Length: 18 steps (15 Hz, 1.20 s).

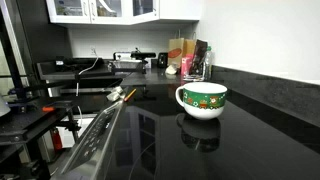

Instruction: Move the mug cup to the left

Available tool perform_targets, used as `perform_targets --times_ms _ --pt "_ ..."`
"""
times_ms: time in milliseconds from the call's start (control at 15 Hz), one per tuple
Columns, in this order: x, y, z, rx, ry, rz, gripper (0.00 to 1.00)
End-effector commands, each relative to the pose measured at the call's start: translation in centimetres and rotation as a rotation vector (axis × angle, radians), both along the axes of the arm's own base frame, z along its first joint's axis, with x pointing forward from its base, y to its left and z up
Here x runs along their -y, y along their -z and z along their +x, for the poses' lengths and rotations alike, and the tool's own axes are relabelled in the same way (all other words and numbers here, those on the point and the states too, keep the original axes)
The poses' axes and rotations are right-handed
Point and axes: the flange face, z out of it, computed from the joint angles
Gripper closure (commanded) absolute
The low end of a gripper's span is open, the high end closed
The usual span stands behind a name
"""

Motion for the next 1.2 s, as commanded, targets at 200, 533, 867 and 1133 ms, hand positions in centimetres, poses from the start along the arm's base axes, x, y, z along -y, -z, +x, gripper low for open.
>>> perform_targets --times_ms 200,533,867,1133 --pt "0.0 -0.1 0.0 -0.001 0.0 0.0 0.0" --pt "0.0 -0.1 0.0 -0.001 0.0 0.0 0.0" --pt "-2.1 0.8 2.2 0.017 -0.051 -0.015 0.0" --pt "-7.3 2.8 6.7 0.099 -0.012 -0.048 0.0"
